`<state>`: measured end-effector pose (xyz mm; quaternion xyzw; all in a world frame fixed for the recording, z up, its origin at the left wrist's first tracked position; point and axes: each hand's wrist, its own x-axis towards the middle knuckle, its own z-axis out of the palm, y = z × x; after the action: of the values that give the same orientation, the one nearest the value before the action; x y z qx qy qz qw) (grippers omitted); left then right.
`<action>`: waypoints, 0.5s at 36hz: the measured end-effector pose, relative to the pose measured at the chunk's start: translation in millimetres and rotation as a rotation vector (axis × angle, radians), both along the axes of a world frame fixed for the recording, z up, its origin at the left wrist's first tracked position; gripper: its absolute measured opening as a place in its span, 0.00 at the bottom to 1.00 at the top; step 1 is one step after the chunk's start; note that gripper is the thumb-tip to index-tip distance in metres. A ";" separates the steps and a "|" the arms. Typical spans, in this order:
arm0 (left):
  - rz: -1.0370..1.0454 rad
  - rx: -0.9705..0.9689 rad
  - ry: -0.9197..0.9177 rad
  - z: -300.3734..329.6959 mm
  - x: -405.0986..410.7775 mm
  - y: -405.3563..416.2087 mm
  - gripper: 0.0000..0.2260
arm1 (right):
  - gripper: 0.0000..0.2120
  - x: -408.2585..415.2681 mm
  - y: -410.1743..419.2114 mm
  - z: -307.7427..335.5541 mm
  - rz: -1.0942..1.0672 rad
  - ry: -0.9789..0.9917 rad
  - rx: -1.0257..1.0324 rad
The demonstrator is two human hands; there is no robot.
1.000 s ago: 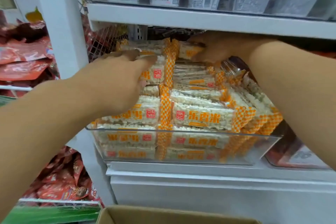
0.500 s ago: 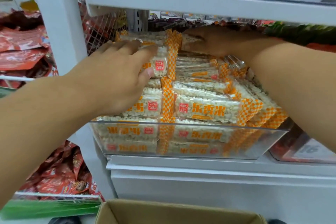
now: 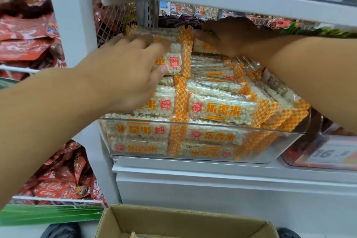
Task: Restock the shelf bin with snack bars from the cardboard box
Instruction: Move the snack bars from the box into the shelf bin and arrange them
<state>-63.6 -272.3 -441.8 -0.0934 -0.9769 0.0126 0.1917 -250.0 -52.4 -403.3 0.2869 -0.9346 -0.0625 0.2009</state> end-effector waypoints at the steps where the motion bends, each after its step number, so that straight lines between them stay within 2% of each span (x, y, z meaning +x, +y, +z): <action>1: 0.004 -0.008 0.008 0.3 0.5 -0.2 0.25 | 0.40 1.2 2.0 0.5 -0.013 0.023 0.003; 4: -0.006 -0.016 0.027 1.5 1.4 -0.1 0.26 | 0.39 7.6 4.5 0.4 -0.020 0.044 0.040; 9: -0.014 -0.021 0.040 0.8 1.3 0.2 0.27 | 0.41 19.2 5.3 3.7 -0.094 -0.037 0.013; 12: -0.013 -0.032 0.036 1.9 1.1 0.9 0.27 | 0.39 24.7 4.9 4.3 -0.094 -0.085 0.029; 18: -0.027 -0.024 0.057 3.4 4.5 1.3 0.27 | 0.42 33.4 5.2 4.5 -0.084 -0.195 0.019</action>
<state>-59.1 -271.0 -438.4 -0.1086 -0.9695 0.0245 0.2182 -216.6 -47.2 -398.8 0.2541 -0.9602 -0.0518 0.1035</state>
